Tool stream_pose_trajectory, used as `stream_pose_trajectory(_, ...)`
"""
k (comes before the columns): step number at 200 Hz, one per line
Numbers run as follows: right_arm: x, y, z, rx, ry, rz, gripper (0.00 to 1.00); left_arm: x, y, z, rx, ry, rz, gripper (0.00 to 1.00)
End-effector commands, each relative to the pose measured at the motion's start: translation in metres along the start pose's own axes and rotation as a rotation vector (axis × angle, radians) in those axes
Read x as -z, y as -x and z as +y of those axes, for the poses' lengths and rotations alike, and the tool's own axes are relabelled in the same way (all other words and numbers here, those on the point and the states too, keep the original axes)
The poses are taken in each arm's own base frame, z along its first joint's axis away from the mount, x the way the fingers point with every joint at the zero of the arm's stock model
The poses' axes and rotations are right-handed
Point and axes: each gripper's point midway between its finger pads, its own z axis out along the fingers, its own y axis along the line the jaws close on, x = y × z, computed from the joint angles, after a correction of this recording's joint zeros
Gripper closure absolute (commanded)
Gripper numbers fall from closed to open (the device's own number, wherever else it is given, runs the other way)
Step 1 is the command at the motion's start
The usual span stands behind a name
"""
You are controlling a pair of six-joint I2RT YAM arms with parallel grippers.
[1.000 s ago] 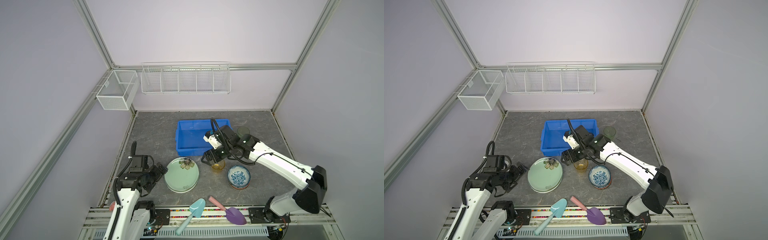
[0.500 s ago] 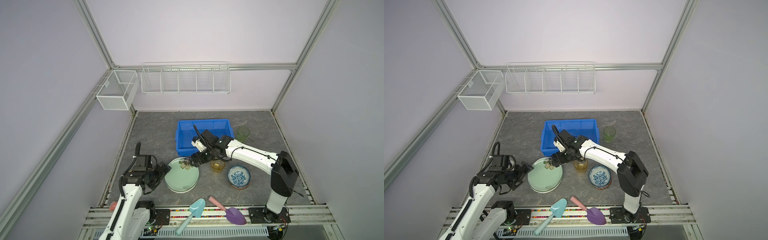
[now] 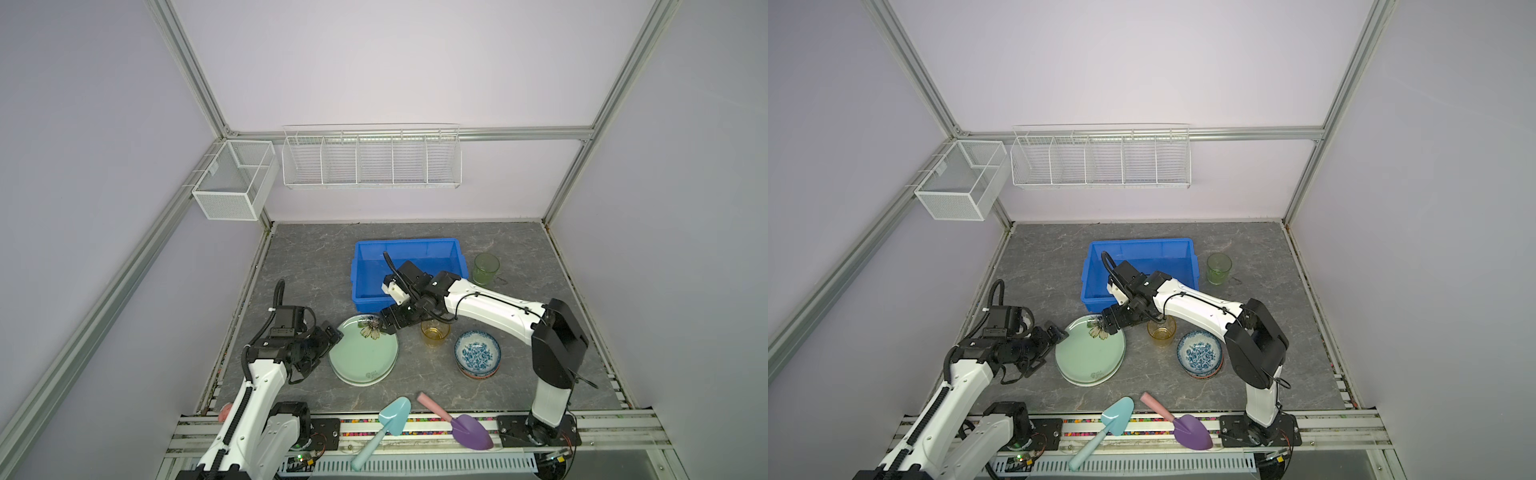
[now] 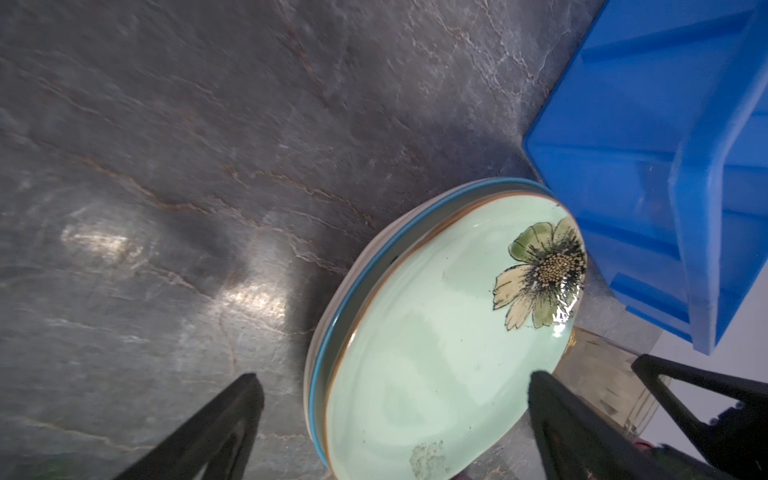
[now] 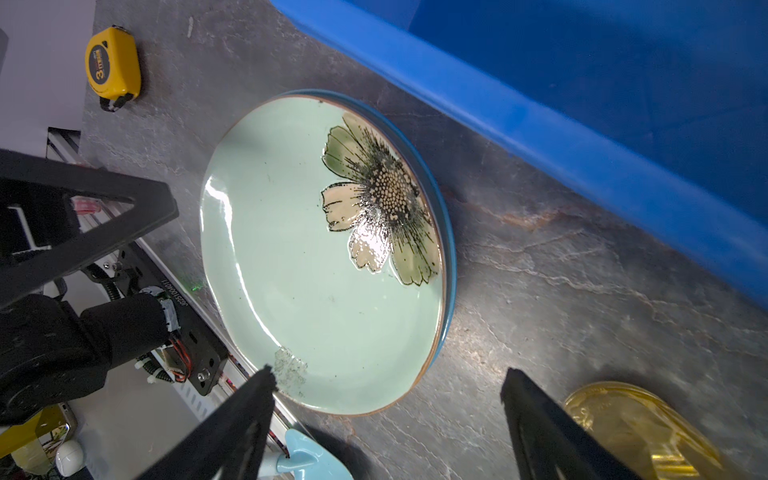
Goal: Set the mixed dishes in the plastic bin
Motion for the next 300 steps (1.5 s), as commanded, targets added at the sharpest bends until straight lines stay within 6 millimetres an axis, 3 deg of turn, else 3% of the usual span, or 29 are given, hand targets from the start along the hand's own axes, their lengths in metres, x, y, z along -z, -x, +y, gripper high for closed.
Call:
stream_pose_trajectory(1,-0.013,-0.002,-0.004,-0.020,-0.023,0.026,0.12,0.010,0.010,-0.008,-0.042,-0.003,-0.049,0.00)
stream_pose_trajectory(222,-0.040,-0.006,0.012,-0.010,0.020,0.074,0.09,0.015,0.015,0.003,-0.037,0.056,-0.103,0.00)
stream_pose_trajectory(300,-0.037,-0.008,0.023,0.010,0.048,0.060,0.09,0.011,0.014,0.004,-0.032,0.058,-0.089,0.00)
